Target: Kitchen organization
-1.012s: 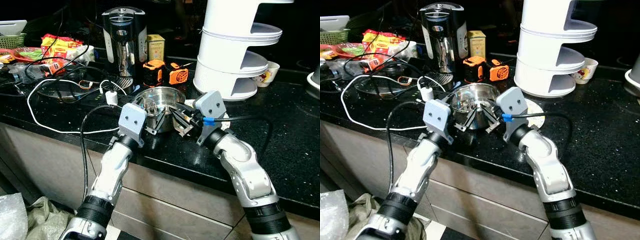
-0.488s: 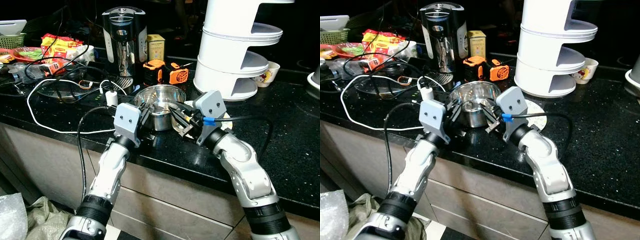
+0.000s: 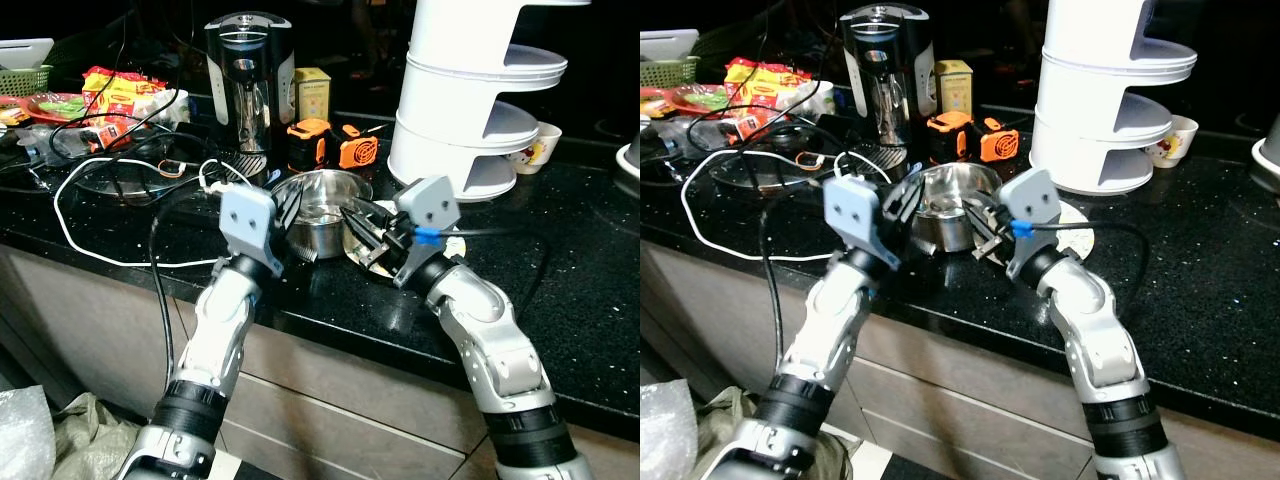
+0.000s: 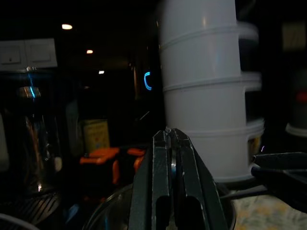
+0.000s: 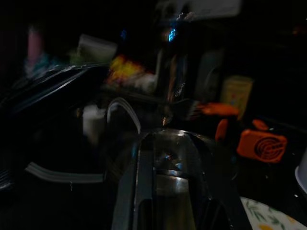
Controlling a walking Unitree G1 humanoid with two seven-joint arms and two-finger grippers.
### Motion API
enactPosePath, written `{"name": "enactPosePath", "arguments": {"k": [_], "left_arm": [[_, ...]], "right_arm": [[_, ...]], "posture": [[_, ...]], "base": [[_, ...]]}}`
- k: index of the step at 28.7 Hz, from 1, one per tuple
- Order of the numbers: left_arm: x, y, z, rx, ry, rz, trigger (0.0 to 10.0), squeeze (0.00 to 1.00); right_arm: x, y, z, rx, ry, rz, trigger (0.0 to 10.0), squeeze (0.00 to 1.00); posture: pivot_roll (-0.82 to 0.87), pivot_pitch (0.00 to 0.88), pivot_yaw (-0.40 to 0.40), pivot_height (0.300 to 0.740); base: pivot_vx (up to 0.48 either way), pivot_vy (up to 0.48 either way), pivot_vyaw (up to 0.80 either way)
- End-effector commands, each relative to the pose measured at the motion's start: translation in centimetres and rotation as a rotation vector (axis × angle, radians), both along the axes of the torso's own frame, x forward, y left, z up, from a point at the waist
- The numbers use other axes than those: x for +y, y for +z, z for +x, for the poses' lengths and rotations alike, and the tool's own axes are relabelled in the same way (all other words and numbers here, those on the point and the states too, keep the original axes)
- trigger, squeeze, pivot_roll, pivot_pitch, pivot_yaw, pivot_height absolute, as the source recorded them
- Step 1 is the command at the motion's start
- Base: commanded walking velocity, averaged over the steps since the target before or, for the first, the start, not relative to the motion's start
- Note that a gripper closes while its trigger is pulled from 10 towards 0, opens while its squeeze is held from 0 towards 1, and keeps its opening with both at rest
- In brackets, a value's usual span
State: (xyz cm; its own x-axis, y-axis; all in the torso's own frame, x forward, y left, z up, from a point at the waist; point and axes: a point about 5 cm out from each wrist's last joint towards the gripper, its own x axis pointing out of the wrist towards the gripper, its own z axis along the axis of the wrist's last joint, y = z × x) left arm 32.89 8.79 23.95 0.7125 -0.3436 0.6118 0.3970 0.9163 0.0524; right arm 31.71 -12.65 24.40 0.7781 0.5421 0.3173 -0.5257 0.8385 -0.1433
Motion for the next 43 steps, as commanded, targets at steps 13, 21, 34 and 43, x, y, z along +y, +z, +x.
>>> {"name": "enactPosePath", "arguments": {"k": [13,21,34,43], "left_arm": [[0.6,4.2,-2.3,-0.034,-0.110,-0.179,0.0,0.00],[2.8,5.3,-2.8,-0.020,-0.085,-0.104,10.0,0.00],[3.2,5.4,-3.2,-0.013,-0.026,-0.032,10.0,0.00],[3.4,4.5,-2.5,0.076,0.032,-0.050,10.0,0.00]], "right_arm": [[-5.4,2.7,0.6,-0.059,-0.191,0.250,10.0,0.00],[-9.6,2.6,0.8,-0.007,-0.299,0.518,10.0,0.00],[-10.4,2.9,1.4,-0.035,-0.426,0.407,10.0,0.00],[-6.3,2.8,1.6,-0.065,-0.341,0.183,10.0,0.00]], "posture": [[-0.04,0.000,0.018,0.740],[-0.03,0.000,0.021,0.740],[-0.01,0.000,0.020,0.740],[-0.02,0.000,0.022,0.740]], "base": [[0.000,0.000,0.00],[0.000,0.000,0.00],[0.000,0.000,-0.80],[0.000,0.000,-0.71]]}}
